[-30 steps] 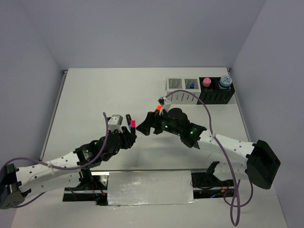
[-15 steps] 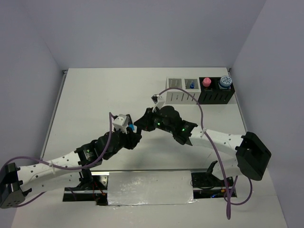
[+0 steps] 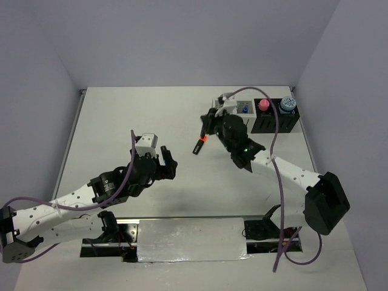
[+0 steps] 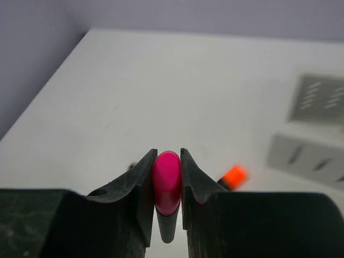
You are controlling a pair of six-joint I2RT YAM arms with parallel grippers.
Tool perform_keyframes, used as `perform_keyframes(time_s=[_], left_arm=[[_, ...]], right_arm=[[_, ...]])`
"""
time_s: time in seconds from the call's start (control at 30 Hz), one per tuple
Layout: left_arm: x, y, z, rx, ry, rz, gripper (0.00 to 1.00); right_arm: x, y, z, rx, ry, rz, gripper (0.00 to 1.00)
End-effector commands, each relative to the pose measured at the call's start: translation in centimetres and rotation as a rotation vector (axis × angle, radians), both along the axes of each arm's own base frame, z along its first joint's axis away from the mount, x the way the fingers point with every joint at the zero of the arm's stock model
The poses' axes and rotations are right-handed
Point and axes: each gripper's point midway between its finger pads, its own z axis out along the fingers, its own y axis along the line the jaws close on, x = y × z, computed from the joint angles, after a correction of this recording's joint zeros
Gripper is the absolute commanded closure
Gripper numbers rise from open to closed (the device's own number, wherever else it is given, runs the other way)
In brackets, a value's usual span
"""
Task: Sort the stationery into containers
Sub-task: Place the pen in the storage box.
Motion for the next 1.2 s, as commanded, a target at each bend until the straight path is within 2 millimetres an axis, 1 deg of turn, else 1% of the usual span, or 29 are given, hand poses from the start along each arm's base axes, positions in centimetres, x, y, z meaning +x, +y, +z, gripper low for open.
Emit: perform_keyframes(time_s=[0.0, 0.03, 0.07, 0.1, 0.13, 0.17, 0.2, 0.27, 0.3, 0.33, 0.37, 0.43, 0.47, 0.5, 0.6, 0.7, 0.73, 0.77, 0.8, 0.83, 0.87, 0.93, 0.97, 1.0, 1.03, 1.07, 1.1, 1.13, 1.17], left_arm=[[-0.1, 3.2, -0.8, 0.073, 0.074, 0.157, 0.01], [-0.2, 3.4, -0.6, 0.085, 0.087, 0.164, 0.01], [-0.2, 3.4, -0.5, 0.077, 0.094, 0.174, 0.01], [-0.1, 3.3, -0.3, 0.076, 0.096, 0.168, 0.01], [-0.2, 3.1, -0.3, 0.077, 0.097, 0.159, 0.01], [-0.1, 3.0, -0.2, 0.079, 0.092, 0.149, 0.01], [-0.2, 2.9, -0.2, 0.083, 0.093, 0.141, 0.01], [-0.2, 3.1, -0.3, 0.105, 0.092, 0.135, 0.01], [-0.2, 3.3, -0.4, 0.113, 0.094, 0.137, 0.01], [-0.3, 3.4, -0.5, 0.120, 0.092, 0.134, 0.01], [-0.3, 3.4, -0.7, 0.127, 0.090, 0.128, 0.01], [-0.3, 3.3, -0.9, 0.130, 0.089, 0.115, 0.01], [-0.3, 3.1, -1.2, 0.133, 0.090, 0.107, 0.01], [-0.3, 3.1, -1.4, 0.139, 0.093, 0.105, 0.01], [-0.3, 3.1, -2.1, 0.148, 0.107, 0.109, 0.01], [-0.2, 2.7, -2.8, 0.156, 0.113, 0.092, 0.01], [0.0, 2.5, -2.8, 0.148, 0.110, 0.095, 0.01], [0.3, 2.6, -3.2, 0.158, 0.118, 0.112, 0.01], [0.5, 2.5, -3.4, 0.160, 0.126, 0.120, 0.01], [0.9, 2.4, -3.5, 0.151, 0.130, 0.129, 0.01], [1.6, 2.5, -4.0, 0.157, 0.144, 0.152, 0.01], [2.4, 2.1, -4.5, 0.133, 0.166, 0.164, 0.01], [3.5, 2.6, -5.4, 0.143, 0.192, 0.205, 0.01], [3.8, 2.3, -6.0, 0.135, 0.222, 0.197, 0.01], [4.3, 2.3, -6.4, 0.129, 0.238, 0.205, 0.01], [5.4, 2.5, -7.4, 0.138, 0.268, 0.237, 0.01], [5.6, 2.4, -8.0, 0.142, 0.292, 0.241, 0.01], [6.1, 2.4, -8.5, 0.144, 0.306, 0.257, 0.01], [6.8, 2.5, -9.6, 0.179, 0.341, 0.280, 0.01]], right_arm=[[6.8, -7.4, 6.0, -0.112, -0.238, -0.348, 1.00], [8.4, -8.7, 6.1, -0.125, -0.268, -0.407, 1.00], [9.4, -9.4, 7.0, -0.139, -0.299, -0.436, 1.00], [10.2, -9.9, 7.2, -0.187, -0.319, -0.455, 1.00], [11.7, -10.6, 6.1, -0.224, -0.305, -0.475, 1.00], [12.5, -10.8, 6.8, -0.228, -0.324, -0.489, 1.00], [13.1, -10.9, 6.9, -0.250, -0.340, -0.482, 1.00], [14.6, -11.6, 6.3, -0.262, -0.350, -0.498, 1.00], [15.0, -11.5, 6.5, -0.264, -0.362, -0.483, 1.00], [15.7, -11.5, 5.9, -0.274, -0.357, -0.480, 1.00], [16.2, -11.8, 6.0, -0.279, -0.366, -0.489, 1.00], [17.1, -11.8, 5.3, -0.280, -0.372, -0.475, 1.00], [17.6, -11.9, 5.6, -0.277, -0.381, -0.469, 1.00], [18.2, -12.0, 4.8, -0.282, -0.370, -0.473, 1.00], [18.8, -11.8, 4.8, -0.274, -0.373, -0.474, 1.00], [19.3, -11.6, 3.1, -0.287, -0.351, -0.475, 1.00], [19.3, -11.7, 2.6, -0.289, -0.341, -0.479, 0.97], [19.3, -11.8, 2.1, -0.290, -0.333, -0.478, 0.78], [19.1, -11.8, 2.1, -0.280, -0.342, -0.479, 0.60], [18.7, -11.9, 1.0, -0.280, -0.324, -0.476, 0.40], [18.5, -12.2, 1.0, -0.273, -0.321, -0.488, 0.20], [18.0, -12.5, 0.8, -0.255, -0.309, -0.492, 0.05], [17.7, -12.4, 0.9, -0.252, -0.306, -0.488, 0.00], [17.2, -12.7, 1.8, -0.240, -0.307, -0.494, 0.00], [16.8, -12.7, 2.0, -0.218, -0.296, -0.496, 0.00], [16.4, -12.9, 2.4, -0.206, -0.289, -0.503, 0.00], [15.5, -13.4, 3.6, -0.193, -0.284, -0.513, 0.00], [14.9, -13.5, 3.9, -0.146, -0.263, -0.516, 0.00], [14.1, -13.4, 4.4, -0.128, -0.253, -0.512, 0.00]])
